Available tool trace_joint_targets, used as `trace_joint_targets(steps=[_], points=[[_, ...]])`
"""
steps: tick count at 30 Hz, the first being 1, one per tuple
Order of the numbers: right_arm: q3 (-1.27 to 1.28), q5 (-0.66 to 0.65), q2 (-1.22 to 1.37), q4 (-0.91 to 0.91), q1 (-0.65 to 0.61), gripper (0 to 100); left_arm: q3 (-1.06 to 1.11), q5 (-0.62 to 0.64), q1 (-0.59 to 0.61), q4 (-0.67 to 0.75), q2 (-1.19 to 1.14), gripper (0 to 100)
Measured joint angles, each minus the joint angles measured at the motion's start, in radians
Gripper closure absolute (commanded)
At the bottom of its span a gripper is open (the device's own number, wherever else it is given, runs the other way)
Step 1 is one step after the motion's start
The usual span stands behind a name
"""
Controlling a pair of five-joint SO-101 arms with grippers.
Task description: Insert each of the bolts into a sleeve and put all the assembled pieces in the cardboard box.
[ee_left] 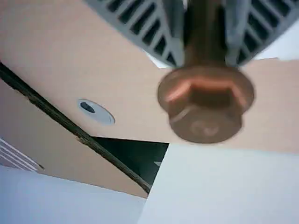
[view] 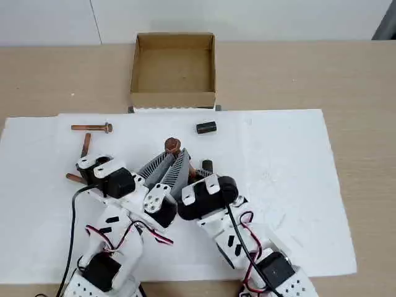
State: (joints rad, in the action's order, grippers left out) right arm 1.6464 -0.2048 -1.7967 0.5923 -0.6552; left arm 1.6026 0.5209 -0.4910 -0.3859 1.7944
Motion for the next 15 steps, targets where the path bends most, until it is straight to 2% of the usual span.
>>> trace_joint_targets(steps=[6,15], points=[[0.0,0.0,0.0,0.0,0.014,99.5,0.002,0.0,0.043,0.0,0.0,100],[0.002,0.0,0.0,0.0,0.015,99.5,0.038,0.0,0.044,0.0,0.002,100]])
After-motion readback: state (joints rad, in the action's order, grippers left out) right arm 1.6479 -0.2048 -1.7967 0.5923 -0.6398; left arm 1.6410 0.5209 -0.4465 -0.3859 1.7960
